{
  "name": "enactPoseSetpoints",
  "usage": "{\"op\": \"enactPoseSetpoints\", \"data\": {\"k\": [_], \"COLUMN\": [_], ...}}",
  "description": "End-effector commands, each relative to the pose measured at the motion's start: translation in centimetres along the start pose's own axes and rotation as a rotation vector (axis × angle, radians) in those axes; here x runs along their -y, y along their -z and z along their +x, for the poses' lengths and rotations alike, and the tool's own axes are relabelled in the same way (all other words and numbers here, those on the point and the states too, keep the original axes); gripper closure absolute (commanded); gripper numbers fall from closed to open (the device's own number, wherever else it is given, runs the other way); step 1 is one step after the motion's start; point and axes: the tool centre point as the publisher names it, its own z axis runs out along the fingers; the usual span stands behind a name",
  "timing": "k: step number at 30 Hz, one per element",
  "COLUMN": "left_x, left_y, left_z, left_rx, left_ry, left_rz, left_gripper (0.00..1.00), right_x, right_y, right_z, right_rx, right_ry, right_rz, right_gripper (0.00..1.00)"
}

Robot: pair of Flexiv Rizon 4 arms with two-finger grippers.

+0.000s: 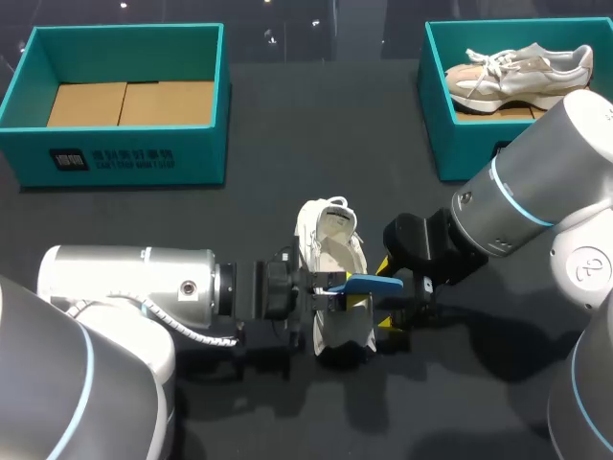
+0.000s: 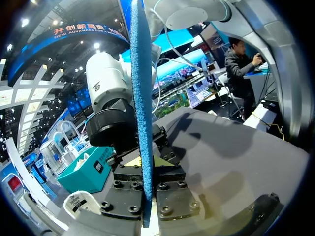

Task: Take the shoe out of the shoebox, open the shoe tongue, remove and reinsert the insole, then place the shoe into the shoebox

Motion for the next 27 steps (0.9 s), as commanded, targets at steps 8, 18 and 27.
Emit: {"op": "enactPoseSetpoints", "data": {"k": [8,18,27], "left_x": [-1.1,-2.5,-3.2], "left_y": [-1.0,-1.3,-0.9], "left_z": [-0.6,-0.9,-0.9], "left_rx": [0.021,0.028,0.028], "left_ry": [0.013,0.041,0.046], "left_rz": [-0.012,-0.038,-0.059], "left_gripper": [1.00,1.00,1.00], "right_x": [0.0,0.0,0.0], "right_y": [-0.1,-0.1,-0.1], "right_z": [0.1,0.1,0.1], "right_rx": [0.002,0.002,0.002], "right_ry": [0.000,0.000,0.000], "right_rz": [-0.001,-0.001,-0.001], "right_gripper": [0.00,0.00,0.00]}}
